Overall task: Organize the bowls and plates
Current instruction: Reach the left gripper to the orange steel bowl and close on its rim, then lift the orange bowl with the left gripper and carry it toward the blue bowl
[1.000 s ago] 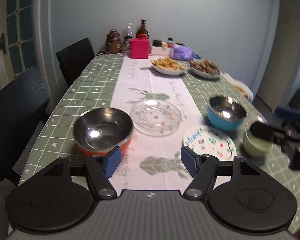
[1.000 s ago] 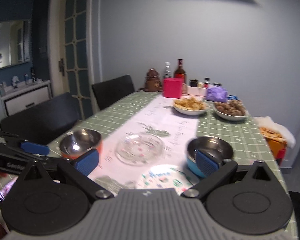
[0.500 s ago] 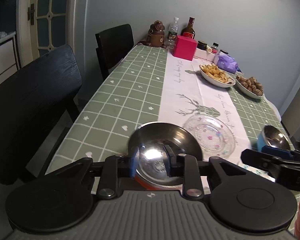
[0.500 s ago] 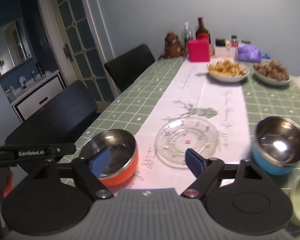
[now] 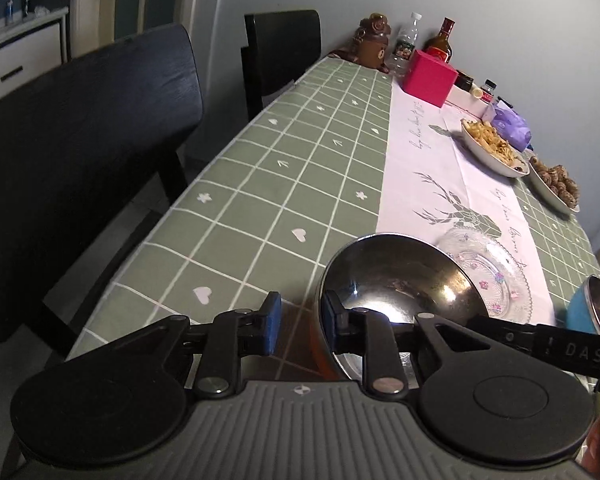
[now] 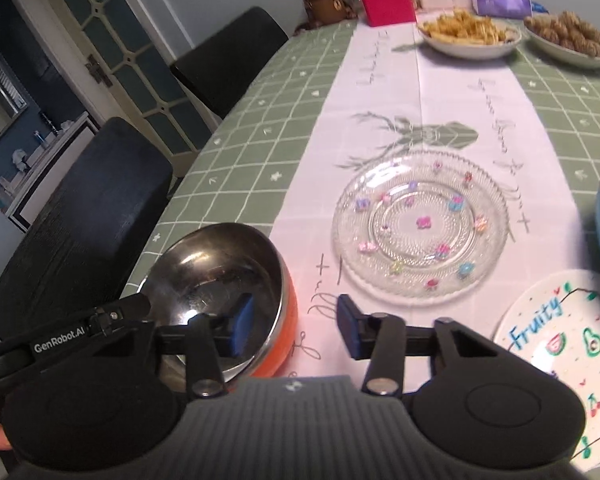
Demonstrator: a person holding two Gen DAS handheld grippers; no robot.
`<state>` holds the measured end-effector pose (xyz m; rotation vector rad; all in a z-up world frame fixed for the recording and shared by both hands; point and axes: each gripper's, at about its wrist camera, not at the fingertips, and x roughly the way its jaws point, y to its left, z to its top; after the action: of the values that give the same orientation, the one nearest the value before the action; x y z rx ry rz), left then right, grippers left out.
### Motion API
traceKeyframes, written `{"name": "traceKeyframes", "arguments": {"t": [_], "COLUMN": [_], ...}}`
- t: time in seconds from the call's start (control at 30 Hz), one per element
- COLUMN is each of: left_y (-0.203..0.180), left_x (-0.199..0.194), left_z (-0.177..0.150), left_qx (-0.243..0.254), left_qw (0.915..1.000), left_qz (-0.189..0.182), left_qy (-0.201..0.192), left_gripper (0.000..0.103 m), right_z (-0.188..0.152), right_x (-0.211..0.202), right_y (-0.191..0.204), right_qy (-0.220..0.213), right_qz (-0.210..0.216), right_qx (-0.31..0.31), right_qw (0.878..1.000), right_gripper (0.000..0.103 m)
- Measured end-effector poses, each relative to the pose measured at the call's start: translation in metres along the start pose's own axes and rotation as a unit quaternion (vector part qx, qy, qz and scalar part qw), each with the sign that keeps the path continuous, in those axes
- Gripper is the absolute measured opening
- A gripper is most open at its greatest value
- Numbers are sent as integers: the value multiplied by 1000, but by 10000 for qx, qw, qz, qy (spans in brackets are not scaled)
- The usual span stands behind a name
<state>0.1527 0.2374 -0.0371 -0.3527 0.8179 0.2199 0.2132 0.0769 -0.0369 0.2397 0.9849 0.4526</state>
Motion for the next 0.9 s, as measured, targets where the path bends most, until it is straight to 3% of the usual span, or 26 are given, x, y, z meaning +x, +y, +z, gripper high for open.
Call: {"name": "traceKeyframes", "arguments": {"t": [0.17,0.27,0.47,0.9], "left_y": [-3,-6,-18,-37], "left_x": [0,1,5,-24], "left_z": [-1,-2,-3,-9], "left_qx": [93,47,275,426], "left_qw": [9999,9998,9993,9987], "left_qz": [-43,-131,85,163], "left_qy": [44,129,228,215], "left_gripper": [29,29,11,9], "right_z": [2,2,3,-2], "right_x": [5,5,5,-26], "right_y": [-3,-2,4,-2], "right_qy": [82,98,124,120], "right_qz": [54,73,43,43], "right_qx": [134,141,80,49], "right_qw": [9999,9998,9999,9999], "right_gripper": [24,20,10,8]}}
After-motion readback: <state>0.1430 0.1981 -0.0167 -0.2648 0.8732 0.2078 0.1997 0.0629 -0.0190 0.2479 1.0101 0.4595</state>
